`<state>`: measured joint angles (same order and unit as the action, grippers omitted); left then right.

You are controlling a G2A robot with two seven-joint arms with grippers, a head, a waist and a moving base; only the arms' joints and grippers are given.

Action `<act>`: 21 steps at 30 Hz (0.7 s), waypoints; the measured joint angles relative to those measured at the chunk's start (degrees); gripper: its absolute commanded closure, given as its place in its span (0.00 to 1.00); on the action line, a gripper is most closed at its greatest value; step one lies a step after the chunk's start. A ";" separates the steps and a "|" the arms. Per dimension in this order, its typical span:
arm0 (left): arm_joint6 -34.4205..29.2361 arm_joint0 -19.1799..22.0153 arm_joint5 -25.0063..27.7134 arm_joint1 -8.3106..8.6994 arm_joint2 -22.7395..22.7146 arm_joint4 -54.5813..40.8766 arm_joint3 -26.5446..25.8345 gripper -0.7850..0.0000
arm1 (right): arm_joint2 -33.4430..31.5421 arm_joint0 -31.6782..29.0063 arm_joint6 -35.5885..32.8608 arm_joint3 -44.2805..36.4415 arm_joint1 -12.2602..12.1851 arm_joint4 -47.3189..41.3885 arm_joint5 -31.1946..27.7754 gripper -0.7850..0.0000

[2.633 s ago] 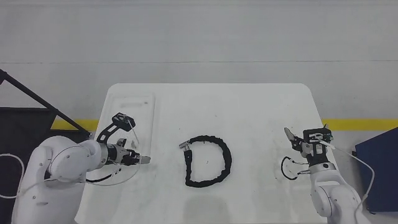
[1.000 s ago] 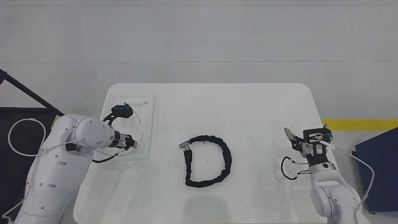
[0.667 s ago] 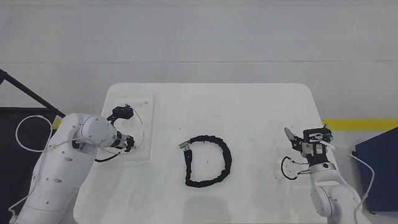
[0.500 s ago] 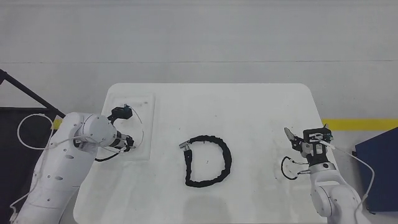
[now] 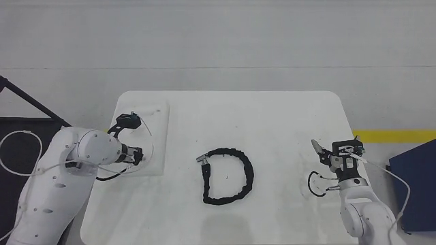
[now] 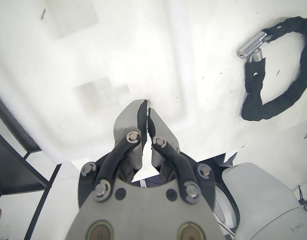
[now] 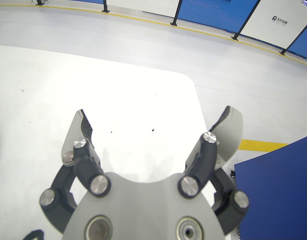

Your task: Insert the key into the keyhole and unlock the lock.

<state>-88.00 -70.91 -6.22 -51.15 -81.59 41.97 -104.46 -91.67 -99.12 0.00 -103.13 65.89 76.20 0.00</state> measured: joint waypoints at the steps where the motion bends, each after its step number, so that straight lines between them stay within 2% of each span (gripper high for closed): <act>1: 0.00 -0.57 -0.03 0.23 -0.17 0.18 -0.99 1.00 | 0.00 0.00 0.00 0.00 0.00 0.00 0.00 0.00; 4: 0.00 -2.55 -0.14 0.84 -0.80 -2.90 -3.83 1.00 | 0.00 0.00 0.00 0.00 0.00 0.00 0.00 0.00; 6: 0.00 -2.76 -1.83 1.32 -0.67 -3.49 -1.69 1.00 | 0.00 0.00 0.00 0.00 0.00 0.00 0.00 0.00; 10: 0.00 -0.47 -3.32 1.39 -0.39 0.12 0.19 1.00 | 0.00 0.00 0.00 0.00 0.00 0.00 0.00 0.00; 14: 0.00 -0.41 -3.25 2.05 -0.62 -12.34 2.25 1.00 | 0.00 0.00 0.00 0.00 0.00 0.00 0.00 0.00; 16: 0.00 -0.11 -2.24 2.86 1.05 -23.15 5.86 1.00 | 0.00 0.00 0.00 0.00 0.00 0.00 0.00 0.00; 18: 0.00 2.35 -3.12 4.31 1.78 -30.43 9.48 1.00 | 0.00 0.00 0.00 0.00 0.00 0.00 0.00 0.00; 21: 0.00 3.58 -3.08 5.36 4.81 -30.40 11.33 1.00 | 0.00 0.00 0.00 0.00 0.00 0.00 0.00 0.00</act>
<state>-88.00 -67.33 -9.30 -45.79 -76.78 11.57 -93.14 -91.67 -99.12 0.00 -103.13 65.89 76.20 0.00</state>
